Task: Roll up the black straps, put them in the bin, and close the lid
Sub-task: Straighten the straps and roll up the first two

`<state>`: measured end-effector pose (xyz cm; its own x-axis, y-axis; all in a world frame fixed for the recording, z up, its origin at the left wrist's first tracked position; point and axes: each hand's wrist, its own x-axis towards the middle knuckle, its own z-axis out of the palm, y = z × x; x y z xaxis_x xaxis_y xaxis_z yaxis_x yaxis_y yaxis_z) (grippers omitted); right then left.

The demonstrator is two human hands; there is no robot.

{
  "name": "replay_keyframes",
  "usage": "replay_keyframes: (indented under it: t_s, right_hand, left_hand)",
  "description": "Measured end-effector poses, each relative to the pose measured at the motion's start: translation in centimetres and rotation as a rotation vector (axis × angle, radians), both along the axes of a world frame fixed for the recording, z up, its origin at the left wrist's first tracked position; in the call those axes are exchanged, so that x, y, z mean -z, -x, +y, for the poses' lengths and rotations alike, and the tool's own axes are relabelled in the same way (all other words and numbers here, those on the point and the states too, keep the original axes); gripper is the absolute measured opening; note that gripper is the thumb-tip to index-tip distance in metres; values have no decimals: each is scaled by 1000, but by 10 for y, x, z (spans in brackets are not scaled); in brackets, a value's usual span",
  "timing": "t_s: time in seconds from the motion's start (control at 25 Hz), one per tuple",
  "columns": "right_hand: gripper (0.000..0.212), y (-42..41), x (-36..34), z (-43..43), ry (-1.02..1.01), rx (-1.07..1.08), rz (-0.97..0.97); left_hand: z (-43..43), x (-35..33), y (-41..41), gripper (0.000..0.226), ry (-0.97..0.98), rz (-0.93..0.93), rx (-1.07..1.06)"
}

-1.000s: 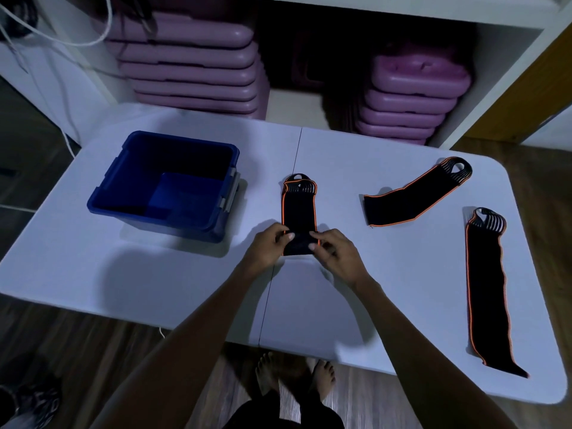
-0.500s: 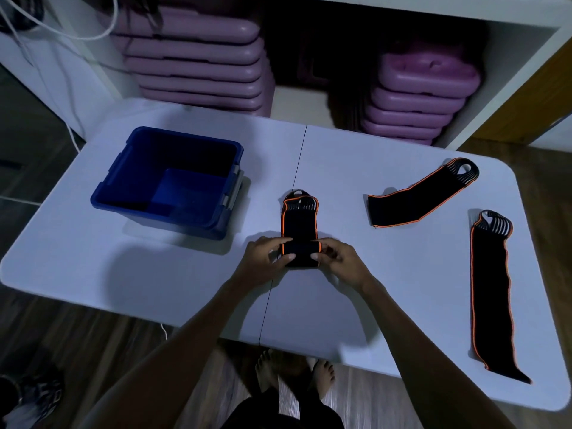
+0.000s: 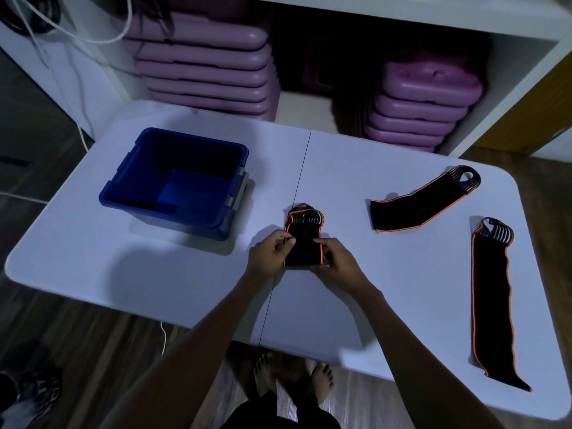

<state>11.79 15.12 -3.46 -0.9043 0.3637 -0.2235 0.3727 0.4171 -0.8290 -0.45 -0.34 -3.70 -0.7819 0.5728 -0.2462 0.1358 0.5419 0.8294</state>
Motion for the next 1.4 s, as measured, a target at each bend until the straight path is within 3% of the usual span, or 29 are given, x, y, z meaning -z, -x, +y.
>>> replay_keyframes:
  t_s: [0.16, 0.28, 0.36, 0.64, 0.72, 0.84, 0.96, 1.08, 1.16, 1.24, 1.28, 1.4]
  right_hand:
    - [47, -4, -1, 2, 46, -35, -21]
    - [35, -4, -5, 3, 78, -63, 0]
    - [24, -3, -8, 1, 105, -57, -16]
    - [50, 11, -18, 2, 433, 269, -147]
    - [42, 19, -20, 3, 454, 263, -183]
    - [21, 20, -20, -5, 387, 233, -34]
    - [28, 8, -29, -16, 415, 216, 26]
    - [30, 5, -33, -33, 493, 258, 21]
    - [23, 14, -32, -60, 550, 282, -8]
    - [17, 31, -26, -100, 577, 265, -50]
    - [17, 42, -23, -122, 479, 209, -86]
    - [19, 80, -24, -190, 379, 109, -123]
  left_hand:
    - [-6, -1, -12, 44, -52, 201, -8]
    - [-20, -9, -20, 42, -118, 129, 122]
    - [-22, -9, -17, 36, -139, 51, 96]
    - [5, -2, -2, 34, -22, -92, -157]
    - [9, 2, 5, 38, 6, -64, -112]
    - [13, 6, 8, 45, 18, 35, -26]
    - [1, 4, -4, 45, -11, -17, -70]
    - [-22, -6, -23, 24, -52, -43, -139]
    - [-45, -16, -30, 7, -66, 35, -248]
    - [-77, -25, -32, 5, -61, 64, -468]
    - [-97, -25, -30, 5, -44, 94, -558]
    - [-163, -15, -21, 29, 17, 366, -574]
